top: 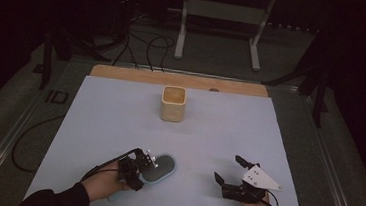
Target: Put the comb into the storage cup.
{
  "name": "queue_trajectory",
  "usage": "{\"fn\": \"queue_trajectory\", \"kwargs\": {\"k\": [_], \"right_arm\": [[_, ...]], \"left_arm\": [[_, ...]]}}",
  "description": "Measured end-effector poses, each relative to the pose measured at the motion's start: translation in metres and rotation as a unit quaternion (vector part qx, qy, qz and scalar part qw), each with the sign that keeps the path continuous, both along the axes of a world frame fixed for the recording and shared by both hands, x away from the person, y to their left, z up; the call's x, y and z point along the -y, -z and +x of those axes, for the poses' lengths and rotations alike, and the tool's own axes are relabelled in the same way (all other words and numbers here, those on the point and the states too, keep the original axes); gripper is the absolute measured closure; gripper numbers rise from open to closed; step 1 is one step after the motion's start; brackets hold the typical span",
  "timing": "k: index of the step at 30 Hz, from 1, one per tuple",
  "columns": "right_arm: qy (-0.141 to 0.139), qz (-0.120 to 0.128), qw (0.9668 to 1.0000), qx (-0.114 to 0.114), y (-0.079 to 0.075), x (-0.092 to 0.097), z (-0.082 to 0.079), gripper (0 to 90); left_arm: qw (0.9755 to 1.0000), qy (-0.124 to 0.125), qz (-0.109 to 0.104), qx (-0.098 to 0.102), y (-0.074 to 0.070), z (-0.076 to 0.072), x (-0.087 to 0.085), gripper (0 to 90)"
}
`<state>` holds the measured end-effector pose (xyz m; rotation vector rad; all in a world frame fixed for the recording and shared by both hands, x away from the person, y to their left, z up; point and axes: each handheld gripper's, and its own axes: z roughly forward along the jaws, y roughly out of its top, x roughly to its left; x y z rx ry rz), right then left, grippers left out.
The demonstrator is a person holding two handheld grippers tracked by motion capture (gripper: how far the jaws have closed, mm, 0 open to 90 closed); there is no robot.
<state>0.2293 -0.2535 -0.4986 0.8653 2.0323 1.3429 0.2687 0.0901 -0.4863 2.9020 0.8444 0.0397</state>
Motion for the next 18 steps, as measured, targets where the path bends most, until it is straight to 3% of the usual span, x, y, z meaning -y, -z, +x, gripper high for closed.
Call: {"fn": "queue_trajectory", "kwargs": {"k": [10, 18], "right_arm": [[-0.002, 0.0, 1.0, -0.001, 0.0003, -0.0006, 0.0005, 10.0], [0.001, 0.007, 1.0, -0.002, -0.0003, 0.001, 0.0011, 10.0]], "left_arm": [[0.9999, 0.006, 0.005, -0.01, -0.0003, 0.0042, 0.0011, 69.0], [0.9997, 0.012, -0.022, -0.008, -0.0009, 0.0046, -0.0065, 70.0]]}}
